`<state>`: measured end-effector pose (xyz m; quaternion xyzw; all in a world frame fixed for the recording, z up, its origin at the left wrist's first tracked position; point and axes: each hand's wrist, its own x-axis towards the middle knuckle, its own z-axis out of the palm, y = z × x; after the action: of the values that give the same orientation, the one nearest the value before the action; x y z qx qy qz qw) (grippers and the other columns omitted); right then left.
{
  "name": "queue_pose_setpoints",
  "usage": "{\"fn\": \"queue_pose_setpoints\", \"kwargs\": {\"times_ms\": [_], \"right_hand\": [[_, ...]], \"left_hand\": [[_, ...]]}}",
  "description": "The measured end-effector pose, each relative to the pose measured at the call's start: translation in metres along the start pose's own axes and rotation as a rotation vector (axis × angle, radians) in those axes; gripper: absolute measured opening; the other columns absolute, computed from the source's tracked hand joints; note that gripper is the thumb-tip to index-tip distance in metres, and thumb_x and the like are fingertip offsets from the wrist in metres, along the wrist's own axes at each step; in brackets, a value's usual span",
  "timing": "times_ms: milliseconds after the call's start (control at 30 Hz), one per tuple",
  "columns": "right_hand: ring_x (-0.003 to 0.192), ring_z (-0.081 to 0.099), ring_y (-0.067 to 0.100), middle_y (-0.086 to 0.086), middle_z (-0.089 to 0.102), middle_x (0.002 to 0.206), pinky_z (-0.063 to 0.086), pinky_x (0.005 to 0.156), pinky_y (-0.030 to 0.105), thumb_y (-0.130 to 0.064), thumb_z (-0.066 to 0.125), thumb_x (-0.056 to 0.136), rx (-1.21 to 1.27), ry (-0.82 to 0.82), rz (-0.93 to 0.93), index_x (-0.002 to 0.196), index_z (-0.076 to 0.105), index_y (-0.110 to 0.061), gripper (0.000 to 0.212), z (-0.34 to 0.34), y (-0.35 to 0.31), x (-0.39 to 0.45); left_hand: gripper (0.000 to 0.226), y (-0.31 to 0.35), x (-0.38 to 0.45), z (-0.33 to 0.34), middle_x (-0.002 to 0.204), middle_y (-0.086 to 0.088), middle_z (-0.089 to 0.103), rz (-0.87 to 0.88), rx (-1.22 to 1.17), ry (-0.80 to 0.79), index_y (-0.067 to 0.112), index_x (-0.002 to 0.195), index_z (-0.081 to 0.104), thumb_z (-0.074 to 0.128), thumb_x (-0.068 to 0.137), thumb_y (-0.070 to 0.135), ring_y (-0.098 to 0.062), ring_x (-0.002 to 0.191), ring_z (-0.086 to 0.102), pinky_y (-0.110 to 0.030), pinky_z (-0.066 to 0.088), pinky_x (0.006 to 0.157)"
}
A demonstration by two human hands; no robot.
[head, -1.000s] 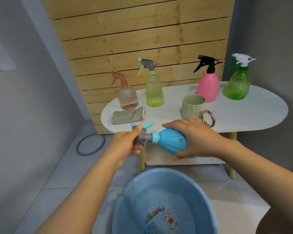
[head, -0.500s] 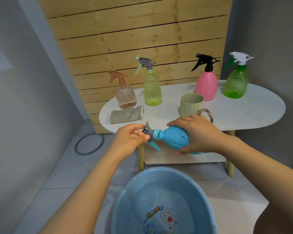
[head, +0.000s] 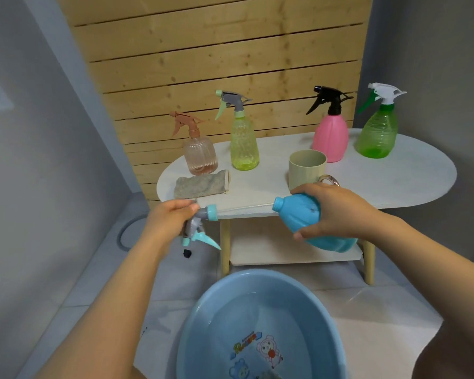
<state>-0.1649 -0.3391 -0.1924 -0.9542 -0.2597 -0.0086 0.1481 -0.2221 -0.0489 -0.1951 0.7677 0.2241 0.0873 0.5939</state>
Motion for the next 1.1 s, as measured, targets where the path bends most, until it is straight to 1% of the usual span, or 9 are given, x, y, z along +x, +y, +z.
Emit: {"fn": "queue_pose_setpoints", "kwargs": {"times_ms": [100,267,533,633,733,800,867,933,1100], "right_hand": [[0.099,0.051,0.015,-0.009,0.054,0.115,0.046,0.082,0.031,-0.061,0.076,0.058,0.102,-0.061,0.104,0.128,0.042,-0.034,0.083,0.001,0.005,-0.001],[0.099,0.053,0.017,-0.006,0.054,0.114,0.047,0.083,0.032,-0.059,0.077,0.059,0.236,-0.076,0.189,0.128,0.043,-0.032,0.081,0.002,0.005,0.001],[0.100,0.051,0.014,-0.008,0.052,0.114,0.045,0.082,0.028,-0.055,0.078,0.062,0.315,-0.102,0.191,0.130,0.042,-0.030,0.081,0.006,-0.002,0.004],[0.098,0.050,0.012,-0.009,0.051,0.111,0.042,0.081,0.026,-0.054,0.078,0.063,0.340,-0.090,0.188,0.131,0.042,-0.028,0.080,0.006,-0.002,0.005],[0.096,0.049,0.011,-0.009,0.051,0.111,0.040,0.079,0.024,-0.055,0.077,0.064,0.363,-0.061,0.201,0.130,0.042,-0.028,0.080,0.005,0.001,0.004],[0.097,0.050,0.012,-0.008,0.052,0.114,0.041,0.079,0.024,-0.057,0.076,0.064,0.390,-0.058,0.217,0.130,0.042,-0.028,0.080,0.004,0.005,0.004],[0.099,0.051,0.012,-0.008,0.052,0.114,0.042,0.080,0.025,-0.057,0.076,0.064,0.419,-0.063,0.227,0.129,0.043,-0.029,0.078,0.004,0.007,0.003],[0.100,0.052,0.012,-0.008,0.052,0.114,0.043,0.080,0.025,-0.057,0.075,0.065,0.442,-0.060,0.235,0.129,0.043,-0.028,0.077,0.003,0.008,0.002],[0.105,0.052,0.012,-0.010,0.047,0.115,0.042,0.084,0.025,-0.055,0.073,0.069,0.577,0.006,0.221,0.132,0.040,-0.026,0.076,0.002,0.006,0.001]], "left_hand": [[0.013,-0.011,0.013,-0.010,0.079,-0.009,0.072,-0.129,-0.078,0.082,0.008,0.099,0.065,0.064,0.089,0.016,-0.022,0.077,0.067,-0.032,0.054,0.071],[0.015,-0.016,0.026,0.012,0.100,-0.016,0.065,-0.205,-0.166,0.085,0.001,0.094,0.060,0.065,0.088,0.013,-0.021,0.073,0.064,-0.027,0.054,0.060],[0.022,-0.011,0.047,0.081,0.107,-0.021,0.061,-0.178,-0.365,-0.007,-0.008,0.112,0.055,0.055,0.091,-0.003,-0.024,0.081,0.063,-0.027,0.057,0.071],[0.013,-0.008,0.053,0.103,0.092,-0.013,0.064,-0.138,-0.368,-0.063,0.001,0.093,0.064,0.051,0.093,0.004,-0.022,0.088,0.059,-0.030,0.050,0.082],[0.020,0.000,0.050,0.119,0.080,-0.004,0.063,-0.149,-0.544,-0.153,0.009,0.085,0.055,0.042,0.098,0.007,-0.012,0.077,0.061,-0.023,0.045,0.078],[0.016,0.001,0.047,0.123,0.100,-0.004,0.064,-0.156,-0.624,-0.199,0.006,0.105,0.056,0.041,0.099,0.008,-0.013,0.099,0.063,-0.025,0.044,0.089],[0.042,0.003,0.043,0.123,0.145,-0.013,0.040,-0.176,-0.644,-0.186,0.003,0.140,0.037,0.042,0.099,0.008,-0.025,0.137,0.035,-0.033,0.029,0.111],[0.052,0.002,0.041,0.122,0.154,-0.014,0.025,-0.155,-0.594,-0.181,0.005,0.147,0.026,0.043,0.098,0.007,-0.025,0.142,0.025,-0.034,0.022,0.116],[0.047,0.013,0.016,0.113,0.122,0.003,0.051,0.161,-0.147,-0.220,0.016,0.133,0.050,0.050,0.090,-0.002,-0.006,0.107,0.050,-0.024,0.036,0.094]]}}
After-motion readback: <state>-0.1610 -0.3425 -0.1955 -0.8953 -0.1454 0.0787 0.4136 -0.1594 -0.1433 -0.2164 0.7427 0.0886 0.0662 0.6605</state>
